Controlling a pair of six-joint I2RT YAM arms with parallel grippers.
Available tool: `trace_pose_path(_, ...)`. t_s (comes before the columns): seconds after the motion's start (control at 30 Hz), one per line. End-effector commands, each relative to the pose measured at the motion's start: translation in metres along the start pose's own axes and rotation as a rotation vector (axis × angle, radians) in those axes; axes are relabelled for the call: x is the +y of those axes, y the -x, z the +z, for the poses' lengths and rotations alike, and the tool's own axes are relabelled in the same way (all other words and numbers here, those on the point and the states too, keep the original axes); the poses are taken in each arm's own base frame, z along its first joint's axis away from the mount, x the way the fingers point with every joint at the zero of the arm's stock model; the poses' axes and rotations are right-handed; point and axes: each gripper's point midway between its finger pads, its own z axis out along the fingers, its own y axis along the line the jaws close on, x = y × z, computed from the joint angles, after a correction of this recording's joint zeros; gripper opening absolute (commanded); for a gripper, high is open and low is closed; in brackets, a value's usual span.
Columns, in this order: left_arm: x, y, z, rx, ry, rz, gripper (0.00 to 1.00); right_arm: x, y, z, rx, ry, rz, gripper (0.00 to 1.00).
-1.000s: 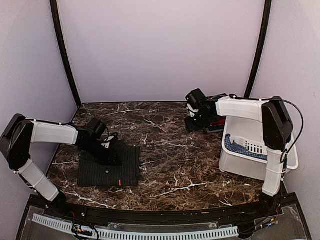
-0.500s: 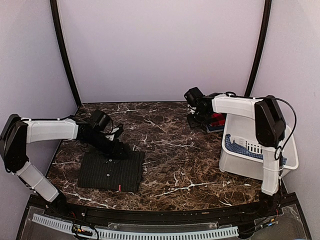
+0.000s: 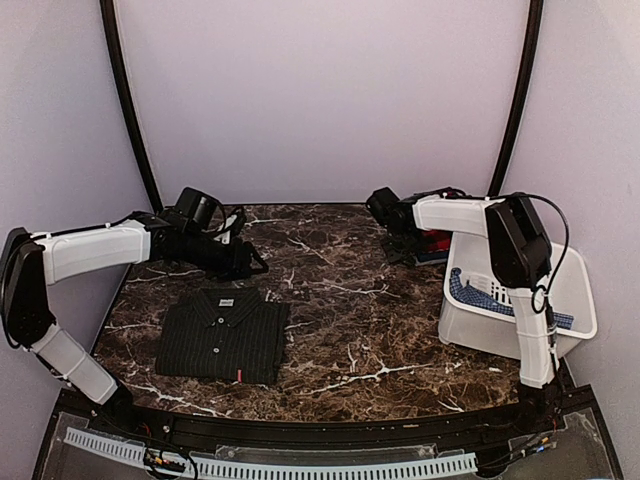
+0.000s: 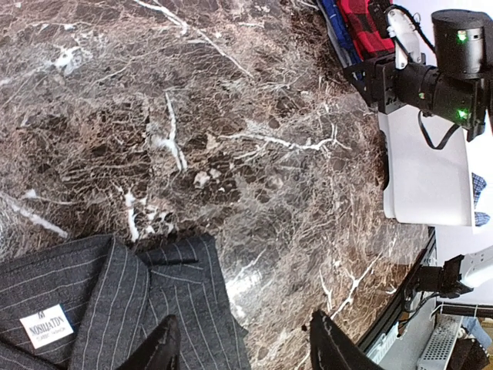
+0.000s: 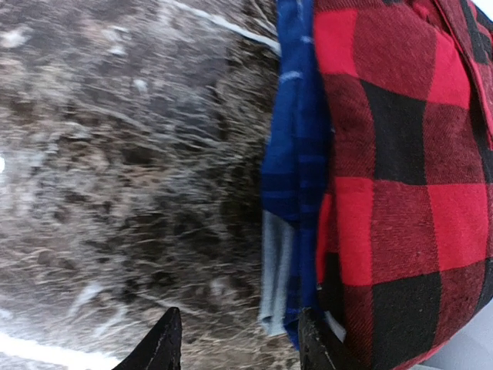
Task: Fold and stack the long sleeve shirts
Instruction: Move the square-folded shirt to the center of the board.
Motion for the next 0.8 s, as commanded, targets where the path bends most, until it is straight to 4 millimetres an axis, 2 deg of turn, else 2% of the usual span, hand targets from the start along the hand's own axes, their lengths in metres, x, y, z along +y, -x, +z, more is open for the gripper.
trace_pose_path(0.0, -0.014, 0.015, -0.001, -0.035, -0.06, 0.002, 0.56, -0.03, -0.006, 0.012, 0.028, -0.124, -0.001, 0.48)
trace_pose_path(0.27, -0.013, 0.011, 0.007, -0.018, -0.082, -0.003, 0.55, -0.034, -0.009, 0.029, 0.038, -0.161, -0.006, 0.46)
trace_pose_path(0.43, -0.01, 0.007, 0.01, -0.004, -0.081, -0.008, 0.55, -0.037, -0.016, 0.041, 0.062, -0.194, -0.028, 0.34)
trace_pose_path(0.63, -0.007, 0.003, 0.014, 0.006, -0.085, -0.014, 0.55, -0.045, -0.021, 0.046, 0.067, -0.251, -0.046, 0.3)
trace_pose_path(0.77, -0.007, 0.004, 0.015, 0.005, -0.089, -0.012, 0.55, -0.046, -0.02, 0.047, 0.06, -0.259, -0.05, 0.19)
